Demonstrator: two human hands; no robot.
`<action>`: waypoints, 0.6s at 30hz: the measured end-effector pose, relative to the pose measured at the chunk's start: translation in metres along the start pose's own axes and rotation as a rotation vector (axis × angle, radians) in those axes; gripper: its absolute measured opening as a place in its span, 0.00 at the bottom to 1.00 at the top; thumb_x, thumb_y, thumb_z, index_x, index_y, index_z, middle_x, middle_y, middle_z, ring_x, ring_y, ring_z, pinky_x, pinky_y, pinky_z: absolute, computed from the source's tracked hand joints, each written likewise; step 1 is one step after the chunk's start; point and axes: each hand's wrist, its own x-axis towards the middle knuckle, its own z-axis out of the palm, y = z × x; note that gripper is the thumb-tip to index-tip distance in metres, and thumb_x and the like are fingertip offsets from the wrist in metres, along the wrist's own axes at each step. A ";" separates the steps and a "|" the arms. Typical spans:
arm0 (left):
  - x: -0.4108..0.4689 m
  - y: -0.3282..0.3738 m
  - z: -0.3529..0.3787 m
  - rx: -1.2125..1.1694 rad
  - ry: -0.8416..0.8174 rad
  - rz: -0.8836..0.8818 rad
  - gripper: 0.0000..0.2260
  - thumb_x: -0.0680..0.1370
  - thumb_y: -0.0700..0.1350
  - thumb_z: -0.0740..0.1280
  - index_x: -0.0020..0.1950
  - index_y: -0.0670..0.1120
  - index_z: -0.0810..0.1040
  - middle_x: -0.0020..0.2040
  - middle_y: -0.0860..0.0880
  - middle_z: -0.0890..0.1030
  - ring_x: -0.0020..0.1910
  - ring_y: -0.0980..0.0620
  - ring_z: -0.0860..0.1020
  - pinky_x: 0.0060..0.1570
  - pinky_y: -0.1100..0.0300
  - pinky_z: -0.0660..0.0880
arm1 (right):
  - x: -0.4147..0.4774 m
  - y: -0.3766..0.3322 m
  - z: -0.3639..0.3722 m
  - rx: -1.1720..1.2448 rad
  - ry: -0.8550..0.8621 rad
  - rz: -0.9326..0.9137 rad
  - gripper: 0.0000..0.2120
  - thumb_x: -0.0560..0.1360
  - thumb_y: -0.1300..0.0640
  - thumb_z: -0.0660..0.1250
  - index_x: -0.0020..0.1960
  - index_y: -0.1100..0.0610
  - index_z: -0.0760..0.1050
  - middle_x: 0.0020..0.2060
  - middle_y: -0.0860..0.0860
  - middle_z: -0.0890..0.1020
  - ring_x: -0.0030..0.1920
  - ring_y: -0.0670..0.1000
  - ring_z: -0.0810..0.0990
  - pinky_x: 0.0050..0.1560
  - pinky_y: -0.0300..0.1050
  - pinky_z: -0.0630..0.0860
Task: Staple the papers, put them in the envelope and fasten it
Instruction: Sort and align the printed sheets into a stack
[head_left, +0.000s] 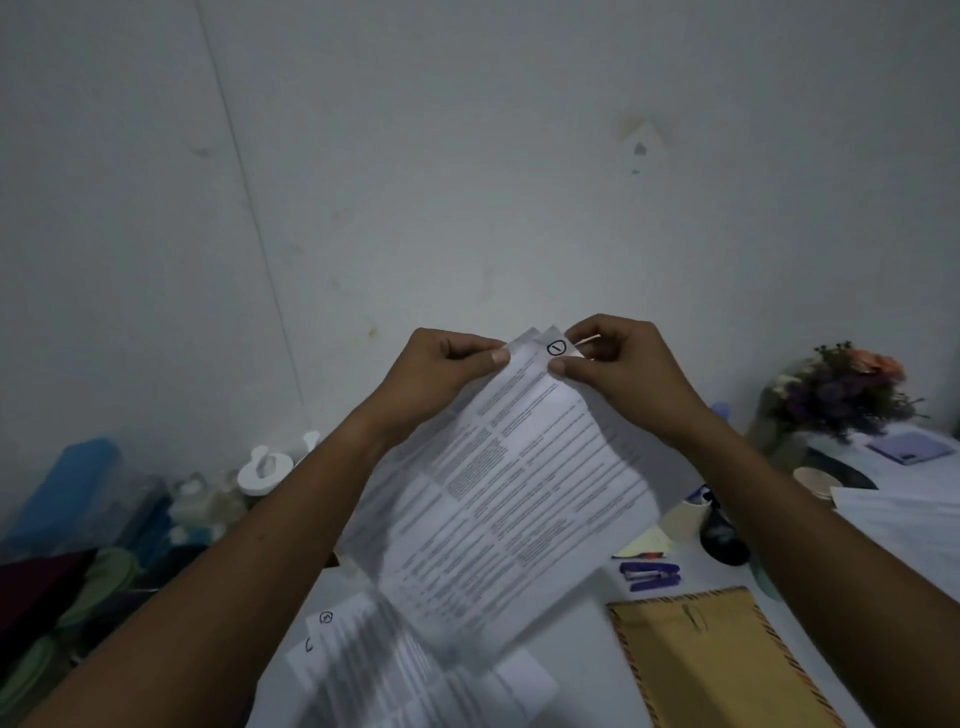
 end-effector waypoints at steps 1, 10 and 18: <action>-0.002 0.002 -0.001 -0.003 -0.015 -0.002 0.10 0.79 0.44 0.69 0.58 0.43 0.84 0.51 0.48 0.87 0.50 0.52 0.85 0.49 0.62 0.81 | 0.000 0.000 0.003 0.035 -0.001 0.017 0.09 0.70 0.53 0.78 0.48 0.52 0.82 0.33 0.48 0.84 0.35 0.47 0.82 0.38 0.42 0.77; -0.006 -0.002 -0.011 0.029 -0.017 -0.022 0.09 0.77 0.43 0.71 0.56 0.43 0.85 0.48 0.48 0.87 0.48 0.51 0.85 0.47 0.61 0.81 | 0.000 -0.002 0.026 0.253 -0.026 0.128 0.07 0.70 0.59 0.78 0.47 0.59 0.86 0.41 0.53 0.88 0.43 0.53 0.87 0.46 0.44 0.83; -0.014 -0.017 -0.015 0.158 0.066 -0.042 0.07 0.77 0.41 0.71 0.54 0.44 0.86 0.45 0.52 0.87 0.44 0.57 0.85 0.39 0.73 0.75 | -0.012 0.006 0.045 0.303 -0.062 0.194 0.07 0.74 0.54 0.75 0.49 0.57 0.86 0.42 0.50 0.88 0.44 0.49 0.87 0.45 0.37 0.80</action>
